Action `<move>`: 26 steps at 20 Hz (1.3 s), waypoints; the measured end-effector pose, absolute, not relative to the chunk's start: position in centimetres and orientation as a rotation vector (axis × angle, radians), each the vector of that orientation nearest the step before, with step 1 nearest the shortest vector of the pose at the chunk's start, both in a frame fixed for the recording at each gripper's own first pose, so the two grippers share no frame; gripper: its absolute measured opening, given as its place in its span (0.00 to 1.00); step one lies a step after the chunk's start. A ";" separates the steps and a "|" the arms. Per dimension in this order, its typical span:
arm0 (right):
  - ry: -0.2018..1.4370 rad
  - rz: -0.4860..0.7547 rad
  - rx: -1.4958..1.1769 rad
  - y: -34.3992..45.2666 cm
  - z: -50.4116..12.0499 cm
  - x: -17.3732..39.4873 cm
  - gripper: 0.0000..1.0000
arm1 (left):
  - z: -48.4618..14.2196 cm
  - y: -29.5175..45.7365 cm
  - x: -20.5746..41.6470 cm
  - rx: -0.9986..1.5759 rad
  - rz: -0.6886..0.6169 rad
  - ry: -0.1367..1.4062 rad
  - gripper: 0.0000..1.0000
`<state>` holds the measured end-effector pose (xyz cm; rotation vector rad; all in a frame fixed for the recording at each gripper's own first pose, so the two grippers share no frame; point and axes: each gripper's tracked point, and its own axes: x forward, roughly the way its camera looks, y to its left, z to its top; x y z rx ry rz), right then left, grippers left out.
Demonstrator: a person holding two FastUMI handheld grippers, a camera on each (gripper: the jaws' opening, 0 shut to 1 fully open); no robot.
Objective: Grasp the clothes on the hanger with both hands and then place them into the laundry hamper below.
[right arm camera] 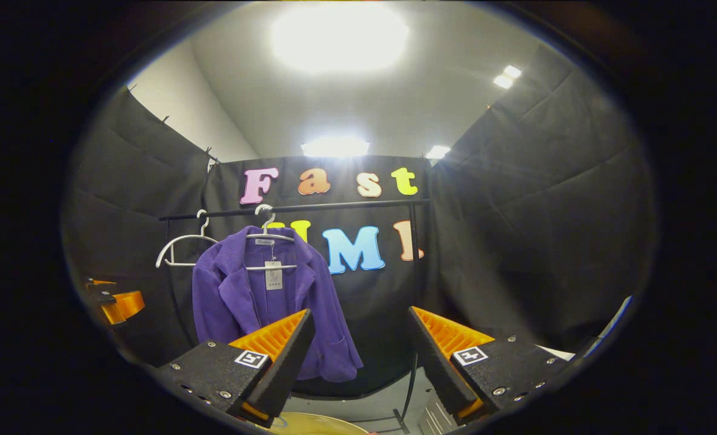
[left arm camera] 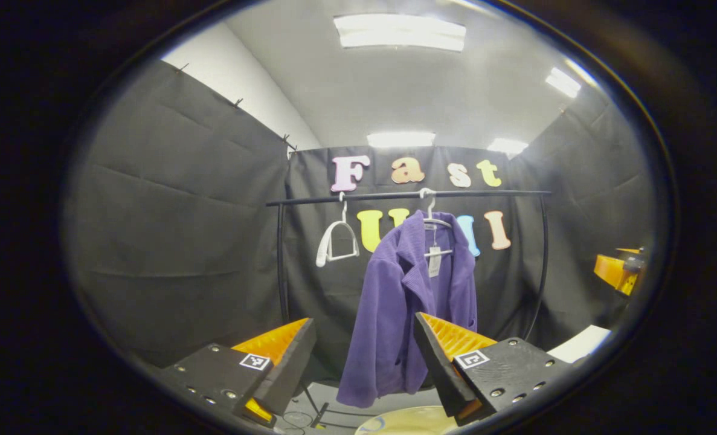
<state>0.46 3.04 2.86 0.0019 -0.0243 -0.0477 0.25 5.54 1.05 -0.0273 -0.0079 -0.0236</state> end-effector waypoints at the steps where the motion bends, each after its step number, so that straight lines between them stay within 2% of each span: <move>1: -0.026 -0.045 -0.004 3.1 3.2 1.0 0.95 | 1.2 5.5 0.5 -0.041 -0.023 -0.005 0.94; 4: -0.055 -0.047 -0.005 2.8 4.8 3.0 0.92 | 1.7 5.0 1.5 -0.082 -0.022 -0.006 0.94; 10: -0.120 -0.002 0.013 3.1 7.4 8.4 0.95 | 3.4 2.9 4.5 -0.093 -0.036 -0.024 0.94; 11: -0.117 0.010 0.022 3.3 7.4 9.6 0.92 | 3.7 2.5 5.2 -0.093 -0.035 -0.028 0.94; 12: -0.112 0.024 0.034 3.5 7.4 10.7 0.95 | 3.9 1.9 5.8 -0.095 -0.040 -0.031 0.94; 13: -0.110 0.037 0.045 3.7 7.5 11.7 0.95 | 4.1 1.2 6.6 -0.098 -0.046 -0.034 0.99; 19: -0.082 0.123 0.077 5.3 6.3 18.1 0.95 | 3.7 -4.0 12.3 -0.102 -0.074 -0.020 0.99; 20: -0.073 0.141 0.087 5.6 6.1 18.9 0.92 | 3.5 -4.9 13.2 -0.103 -0.081 -0.014 0.99; 22: -0.057 0.179 0.105 6.4 5.5 20.6 0.95 | 3.1 -6.5 15.1 -0.100 -0.085 -0.007 0.99; 23: -0.051 0.196 0.109 6.7 5.2 21.6 0.95 | 2.8 -6.9 15.8 -0.100 -0.078 0.000 0.94; 26: -0.038 0.252 0.122 7.8 4.4 24.0 0.95 | 2.0 -7.1 18.4 -0.113 -0.031 0.003 0.96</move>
